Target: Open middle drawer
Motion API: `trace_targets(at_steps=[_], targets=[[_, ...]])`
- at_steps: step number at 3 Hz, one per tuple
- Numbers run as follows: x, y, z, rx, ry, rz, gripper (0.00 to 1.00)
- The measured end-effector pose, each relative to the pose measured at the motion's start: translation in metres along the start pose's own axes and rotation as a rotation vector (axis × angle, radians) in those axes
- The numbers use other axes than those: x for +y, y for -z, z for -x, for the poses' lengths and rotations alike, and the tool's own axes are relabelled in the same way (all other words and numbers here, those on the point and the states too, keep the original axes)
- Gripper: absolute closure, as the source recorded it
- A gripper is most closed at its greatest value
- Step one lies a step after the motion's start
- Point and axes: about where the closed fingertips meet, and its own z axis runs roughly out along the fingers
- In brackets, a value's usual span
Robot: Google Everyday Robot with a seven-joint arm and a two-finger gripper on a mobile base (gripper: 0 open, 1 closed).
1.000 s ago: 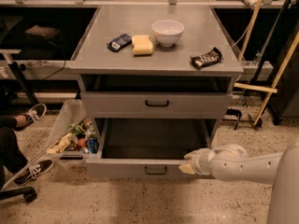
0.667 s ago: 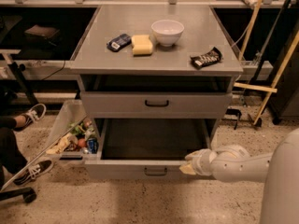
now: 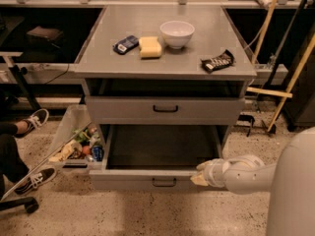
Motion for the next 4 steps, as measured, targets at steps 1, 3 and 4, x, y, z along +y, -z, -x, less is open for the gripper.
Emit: trace_targets(at_steps=[1, 3, 4], targets=[[0.002, 0.001, 0.001, 0.0, 0.0, 0.0, 1.0], [0.008, 0.005, -0.004, -0.001, -0.008, 0.003, 1.0], [0.01, 0.009, -0.017, 0.014, -0.026, 0.0, 1.0]])
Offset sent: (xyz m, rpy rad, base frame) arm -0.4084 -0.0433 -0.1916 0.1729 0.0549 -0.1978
